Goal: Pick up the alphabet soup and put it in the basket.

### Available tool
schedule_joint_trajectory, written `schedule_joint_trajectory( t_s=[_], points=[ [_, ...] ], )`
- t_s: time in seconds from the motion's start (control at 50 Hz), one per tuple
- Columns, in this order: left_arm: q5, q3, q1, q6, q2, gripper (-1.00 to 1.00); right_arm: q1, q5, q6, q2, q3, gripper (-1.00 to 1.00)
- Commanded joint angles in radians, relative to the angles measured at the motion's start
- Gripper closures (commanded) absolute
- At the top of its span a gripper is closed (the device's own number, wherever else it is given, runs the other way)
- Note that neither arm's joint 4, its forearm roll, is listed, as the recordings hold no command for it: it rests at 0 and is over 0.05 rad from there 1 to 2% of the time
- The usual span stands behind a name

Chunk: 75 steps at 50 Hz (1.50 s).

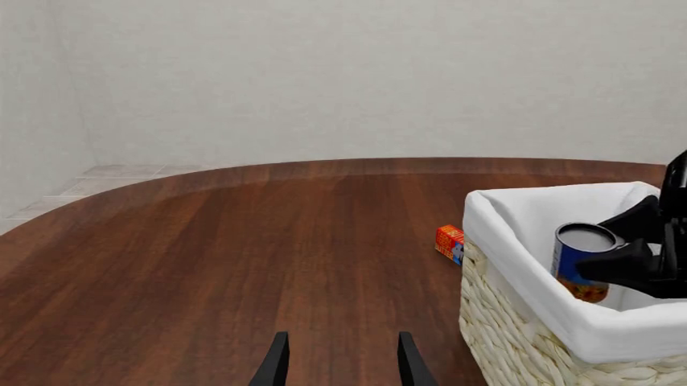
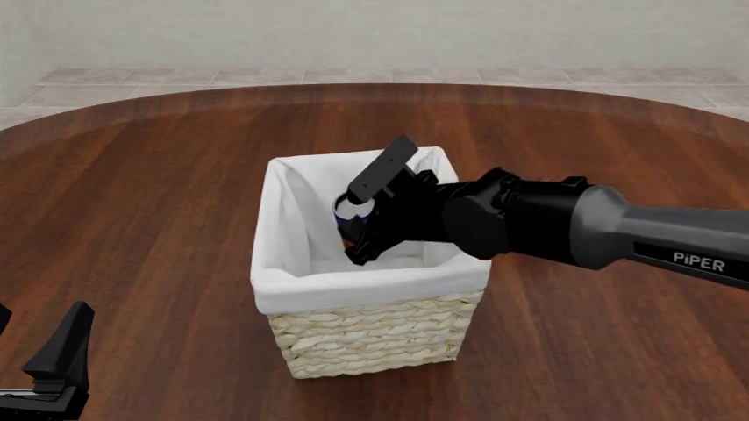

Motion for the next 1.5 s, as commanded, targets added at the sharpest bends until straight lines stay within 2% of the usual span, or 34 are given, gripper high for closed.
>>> schedule_joint_trajectory(
  t_s=[0.02, 0.32, 0.34, 0.78, 1.24, 1.5],
  points=[
    [0.000, 0.000, 0.000, 0.000, 0.000, -1.00, 0.001, 0.003, 0.025, 0.027, -0.001, 1.00],
    [0.000, 0.000, 0.000, 0.000, 0.000, -1.00, -0.019, 0.009, 0.019, 0.051, -0.024, 1.00],
    [0.000, 0.000, 0.000, 0.000, 0.000, -1.00, -0.019, 0.007, 0.016, 0.049, -0.021, -1.00],
    [0.000, 0.000, 0.001, -0.001, 0.000, -1.00, -0.016, 0.011, 0.014, 0.036, -0.023, -1.00],
    [0.000, 0.000, 0.000, 0.000, 0.000, -1.00, -0.002, 0.051, 0.013, -0.097, -0.050, -1.00],
    [0.000, 0.000, 0.000, 0.000, 0.000, -1.00, 0.005, 0.092, -0.012, -0.243, -0.070, -1.00]
  ],
)
